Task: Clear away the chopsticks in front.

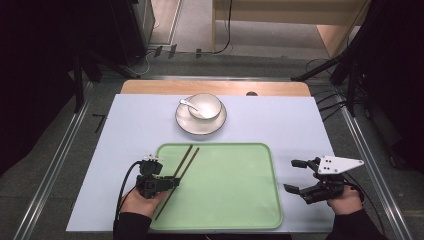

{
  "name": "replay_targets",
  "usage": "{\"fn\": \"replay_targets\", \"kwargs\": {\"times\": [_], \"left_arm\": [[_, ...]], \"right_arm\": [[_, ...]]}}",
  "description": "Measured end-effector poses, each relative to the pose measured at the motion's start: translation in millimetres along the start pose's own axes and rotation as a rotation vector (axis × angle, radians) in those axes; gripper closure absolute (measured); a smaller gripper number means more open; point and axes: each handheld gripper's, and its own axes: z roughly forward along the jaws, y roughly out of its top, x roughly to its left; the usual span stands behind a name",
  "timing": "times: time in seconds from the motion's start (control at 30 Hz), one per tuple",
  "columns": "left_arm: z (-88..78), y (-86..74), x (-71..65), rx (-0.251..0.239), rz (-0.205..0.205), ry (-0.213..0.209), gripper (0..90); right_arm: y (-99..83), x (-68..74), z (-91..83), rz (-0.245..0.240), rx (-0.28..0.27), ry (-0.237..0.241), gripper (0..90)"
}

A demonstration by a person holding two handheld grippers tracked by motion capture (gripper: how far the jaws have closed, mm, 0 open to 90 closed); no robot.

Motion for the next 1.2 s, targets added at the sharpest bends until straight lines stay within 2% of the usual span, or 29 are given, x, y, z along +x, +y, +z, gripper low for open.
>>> {"fn": "replay_targets", "kwargs": {"times": [0.13, 0.3, 0.43, 0.63, 0.77, 0.93, 1.03, 1.2], "left_arm": [[-9.1, 2.4, 1.6, -0.038, 0.008, -0.043, 64.4], [-19.5, 5.5, 5.1, -0.073, 0.09, -0.068, 52.8], [-25.7, 5.9, 12.9, -0.084, 0.135, -0.098, 43.1], [-36.5, 3.0, 20.8, -0.101, 0.207, -0.109, 36.2], [-43.6, -0.4, 27.1, -0.1, 0.252, -0.103, 35.0], [-53.1, -4.2, 36.8, -0.128, 0.279, -0.073, 33.3], [-60.5, -6.9, 46.8, -0.161, 0.259, -0.08, 32.6], [-69.5, -12.5, 62.5, -0.191, 0.248, -0.049, 31.9]], "right_arm": [[0.0, -0.2, -0.7, 0.004, -0.002, 0.0, 15.1], [-0.6, -0.5, -1.4, 0.007, -0.008, -0.003, 15.1], [-1.1, -0.6, -2.4, 0.011, -0.008, -0.008, 15.1], [-1.4, -0.7, -3.5, 0.013, -0.007, -0.01, 15.1], [-2.0, -0.3, -5.7, 0.018, -0.016, -0.015, 15.1], [-3.6, -1.1, -9.7, 0.024, -0.027, -0.023, 15.1], [-4.6, -1.7, -11.4, 0.03, -0.035, -0.028, 15.1], [-5.2, -2.0, -12.9, 0.036, -0.039, -0.032, 15.1]]}}
